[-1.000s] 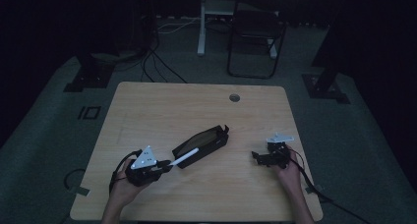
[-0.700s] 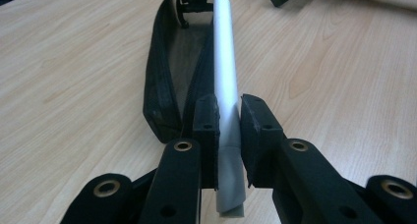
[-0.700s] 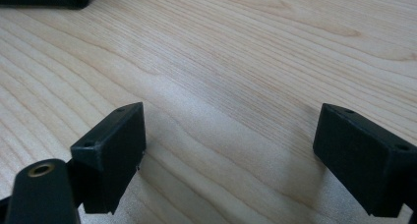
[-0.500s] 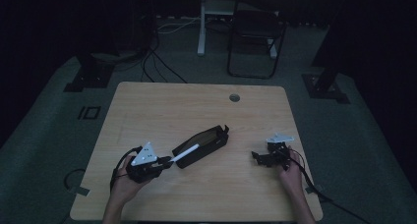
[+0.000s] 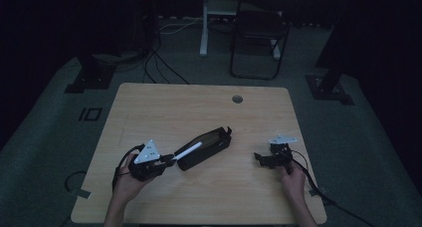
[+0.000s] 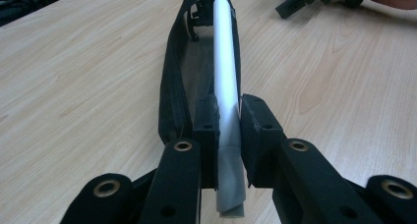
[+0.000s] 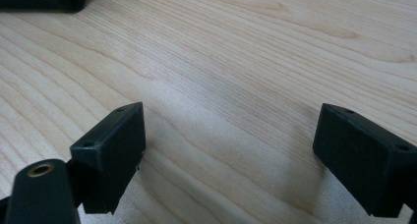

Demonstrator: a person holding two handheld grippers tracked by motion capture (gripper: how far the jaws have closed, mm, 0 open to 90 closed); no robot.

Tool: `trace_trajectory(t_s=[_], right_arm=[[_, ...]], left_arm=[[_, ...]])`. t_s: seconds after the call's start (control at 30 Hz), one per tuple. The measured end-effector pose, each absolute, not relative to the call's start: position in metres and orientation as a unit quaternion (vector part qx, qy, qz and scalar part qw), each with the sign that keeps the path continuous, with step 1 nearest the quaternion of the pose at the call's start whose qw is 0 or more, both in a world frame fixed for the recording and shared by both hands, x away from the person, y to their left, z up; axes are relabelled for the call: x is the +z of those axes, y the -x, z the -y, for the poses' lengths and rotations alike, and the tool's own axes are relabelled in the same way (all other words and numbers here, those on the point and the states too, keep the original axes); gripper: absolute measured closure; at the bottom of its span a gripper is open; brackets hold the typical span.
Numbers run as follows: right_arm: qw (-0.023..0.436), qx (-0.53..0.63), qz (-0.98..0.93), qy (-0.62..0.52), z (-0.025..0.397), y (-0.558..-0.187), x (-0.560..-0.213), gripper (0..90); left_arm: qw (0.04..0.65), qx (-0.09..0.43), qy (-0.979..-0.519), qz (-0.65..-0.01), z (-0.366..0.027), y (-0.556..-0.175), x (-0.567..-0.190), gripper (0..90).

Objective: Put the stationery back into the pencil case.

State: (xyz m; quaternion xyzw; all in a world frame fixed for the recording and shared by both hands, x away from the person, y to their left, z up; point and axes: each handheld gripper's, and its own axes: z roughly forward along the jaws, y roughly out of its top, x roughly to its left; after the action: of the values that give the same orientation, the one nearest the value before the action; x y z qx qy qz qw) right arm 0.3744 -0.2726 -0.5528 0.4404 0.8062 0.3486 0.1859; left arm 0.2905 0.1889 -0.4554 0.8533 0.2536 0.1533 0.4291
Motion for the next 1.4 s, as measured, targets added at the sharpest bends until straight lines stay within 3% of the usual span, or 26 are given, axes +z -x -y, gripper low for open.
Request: trace_trajectory(t_s=[1.4], right_arm=[[0.183, 0.350, -0.810, -0.434, 0.274, -0.376, -0.553, 12.3]], left_arm=[[0.432, 0.171, -0.848, -0.253, -0.181, -0.300, -0.437, 78.7]])
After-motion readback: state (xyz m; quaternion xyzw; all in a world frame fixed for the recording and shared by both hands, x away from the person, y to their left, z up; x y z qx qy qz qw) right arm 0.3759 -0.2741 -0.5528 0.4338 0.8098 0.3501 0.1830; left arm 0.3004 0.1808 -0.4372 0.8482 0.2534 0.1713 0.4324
